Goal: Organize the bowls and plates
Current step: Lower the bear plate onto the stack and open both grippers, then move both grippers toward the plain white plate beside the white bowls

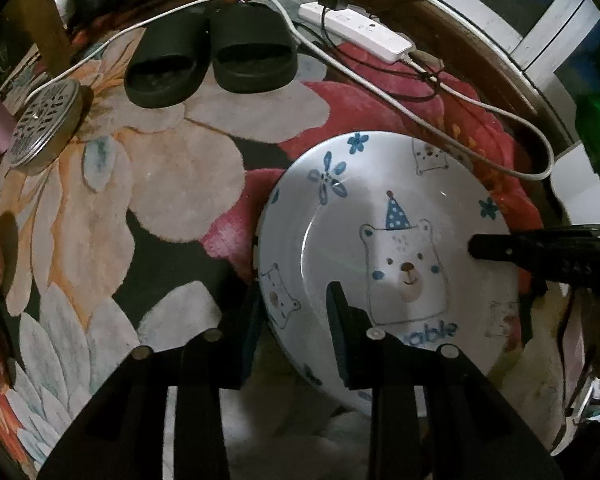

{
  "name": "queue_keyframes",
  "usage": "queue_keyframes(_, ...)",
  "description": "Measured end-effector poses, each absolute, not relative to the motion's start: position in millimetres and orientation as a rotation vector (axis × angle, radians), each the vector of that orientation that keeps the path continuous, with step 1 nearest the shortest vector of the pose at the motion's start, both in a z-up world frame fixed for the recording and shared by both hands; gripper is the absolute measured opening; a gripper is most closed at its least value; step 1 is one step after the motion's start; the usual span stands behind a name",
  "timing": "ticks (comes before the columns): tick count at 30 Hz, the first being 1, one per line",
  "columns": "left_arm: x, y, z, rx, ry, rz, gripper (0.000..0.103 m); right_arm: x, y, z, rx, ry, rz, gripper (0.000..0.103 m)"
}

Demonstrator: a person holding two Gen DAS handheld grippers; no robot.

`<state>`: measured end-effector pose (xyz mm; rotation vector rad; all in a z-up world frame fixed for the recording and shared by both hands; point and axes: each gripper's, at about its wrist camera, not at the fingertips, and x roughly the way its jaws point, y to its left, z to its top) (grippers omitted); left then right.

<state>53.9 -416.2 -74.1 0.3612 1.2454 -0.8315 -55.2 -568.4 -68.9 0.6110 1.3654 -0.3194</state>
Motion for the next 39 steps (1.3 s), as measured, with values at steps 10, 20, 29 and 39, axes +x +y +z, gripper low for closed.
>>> queue_keyframes(10, 57, -401, -53, 0.299, 1.224, -0.855, 0.079, -50, -569, -62, 0.713, 1.334, -0.317, 0.056)
queue_keyframes(20, 65, -362, -45, 0.293, 1.201, -0.773, 0.099, -31, -533, -40, 0.489, 1.324, -0.314, 0.096)
queue_keyframes(29, 76, -320, -37, 0.268, 1.176, -0.689, 0.1, -14, -500, -39, 0.413, 1.329, -0.267, 0.103)
queue_keyframes(39, 86, -273, -37, 0.237, 1.174, -0.596, 0.102, 0, -466, -38, 0.376, 1.326, -0.224, 0.103)
